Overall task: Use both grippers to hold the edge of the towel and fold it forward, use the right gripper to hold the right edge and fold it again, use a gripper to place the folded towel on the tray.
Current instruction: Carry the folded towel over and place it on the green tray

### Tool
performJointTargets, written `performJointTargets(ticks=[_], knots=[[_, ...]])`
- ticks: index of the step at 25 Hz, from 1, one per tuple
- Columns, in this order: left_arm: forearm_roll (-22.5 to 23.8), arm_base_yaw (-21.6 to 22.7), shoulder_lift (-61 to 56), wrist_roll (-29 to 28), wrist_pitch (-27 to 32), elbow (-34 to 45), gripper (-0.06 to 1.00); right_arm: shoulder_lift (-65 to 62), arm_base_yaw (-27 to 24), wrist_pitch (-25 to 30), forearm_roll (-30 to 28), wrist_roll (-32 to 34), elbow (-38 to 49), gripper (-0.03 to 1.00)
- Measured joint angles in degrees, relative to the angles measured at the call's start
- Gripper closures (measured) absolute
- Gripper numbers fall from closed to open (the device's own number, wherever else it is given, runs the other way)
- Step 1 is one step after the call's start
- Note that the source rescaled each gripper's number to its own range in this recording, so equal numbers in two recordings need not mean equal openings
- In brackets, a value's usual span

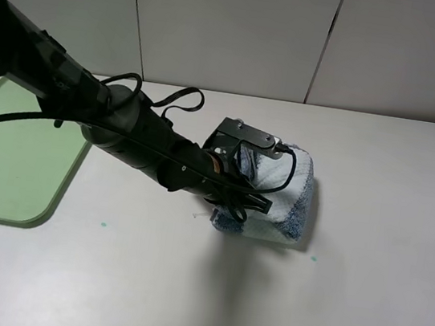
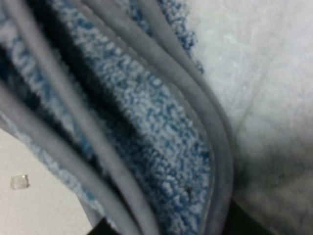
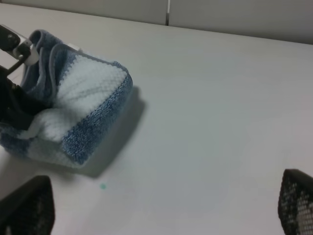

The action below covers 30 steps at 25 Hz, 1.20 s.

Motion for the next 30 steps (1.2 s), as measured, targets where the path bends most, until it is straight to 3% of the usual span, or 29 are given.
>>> performJointTargets(ticks=[15,30], knots=[[0.0,1.2,-3.6,2.7,6.4,0.6,0.76,0.0,0.0,0.0,0.1,0.0,0.0,-0.03],[6.1,14.7,-15.2,3.4,9.7,10.7,0.77,0.0,0.0,-0.1,0.4,0.0,0.0,-0.03]])
